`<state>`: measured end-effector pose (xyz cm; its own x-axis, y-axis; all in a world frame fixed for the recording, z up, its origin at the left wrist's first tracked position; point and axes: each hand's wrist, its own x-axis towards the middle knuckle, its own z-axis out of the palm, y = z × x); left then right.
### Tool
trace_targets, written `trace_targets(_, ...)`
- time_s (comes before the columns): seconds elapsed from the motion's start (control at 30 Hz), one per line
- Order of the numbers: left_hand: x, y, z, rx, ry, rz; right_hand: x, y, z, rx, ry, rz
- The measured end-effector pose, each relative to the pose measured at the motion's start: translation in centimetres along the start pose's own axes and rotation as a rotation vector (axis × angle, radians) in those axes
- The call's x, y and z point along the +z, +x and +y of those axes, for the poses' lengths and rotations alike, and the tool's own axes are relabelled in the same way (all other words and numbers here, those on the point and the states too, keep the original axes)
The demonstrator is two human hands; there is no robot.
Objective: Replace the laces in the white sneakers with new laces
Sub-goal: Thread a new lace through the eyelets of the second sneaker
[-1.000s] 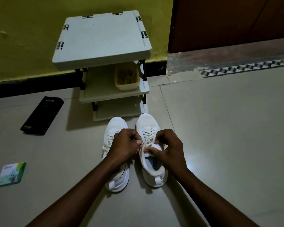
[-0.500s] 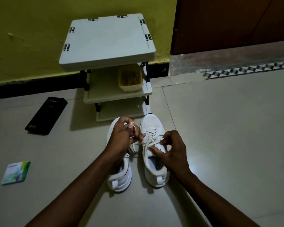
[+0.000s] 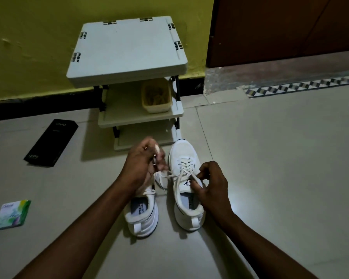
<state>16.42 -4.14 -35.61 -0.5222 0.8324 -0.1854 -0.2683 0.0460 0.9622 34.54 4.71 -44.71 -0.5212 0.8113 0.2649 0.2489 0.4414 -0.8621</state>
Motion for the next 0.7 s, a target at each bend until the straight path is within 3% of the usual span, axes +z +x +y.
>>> trace_targets(0.03, -0.2, -0.1, -0.1, 0.026, 0.040, 0.041, 0.0, 0.0, 0.0, -0.004, -0.005, -0.003)
trace_targets(0.07, -0.9, 0.0, -0.2, 0.154, 0.322, 0.060, 0.1, 0.0, -0.1, -0.011, -0.011, -0.006)
trace_targets(0.13, -2.3, 0.3, -0.6, 0.453, 1.184, -0.031, 0.3, 0.0, -0.3, -0.021, -0.025, -0.005)
trace_targets(0.2, -2.5, 0.4, -0.3, 0.494, 1.574, -0.128, 0.4, 0.0, -0.4, -0.013, -0.035, -0.002)
trace_targets(0.23, -2.1, 0.3, 0.0, 0.463, 1.559, -0.135, 0.4, 0.0, -0.4, -0.006, -0.037, 0.003)
trace_targets(0.37, -1.6, 0.3, -0.5, 0.263, 1.041, -0.129, 0.0, -0.2, -0.2, 0.000, -0.033, 0.005)
trace_targets(0.43, -1.9, 0.4, -1.0, 0.157, 0.929, -0.161, -0.1, -0.3, -0.3, -0.003, -0.036, 0.003)
trace_targets(0.5, -1.9, 0.2, -1.3, 0.078, 1.018, -0.159, 0.0, -0.1, -0.3, -0.008, -0.047, 0.000)
trace_targets(0.57, -1.7, 0.0, -1.2, 0.024, 1.259, -0.140, 0.1, -0.1, -0.3, -0.018, -0.066, -0.001)
trace_targets(0.7, -0.1, -0.6, -1.0, 0.014, 1.566, -0.142, 0.4, -0.1, -0.5, -0.011, -0.074, -0.016)
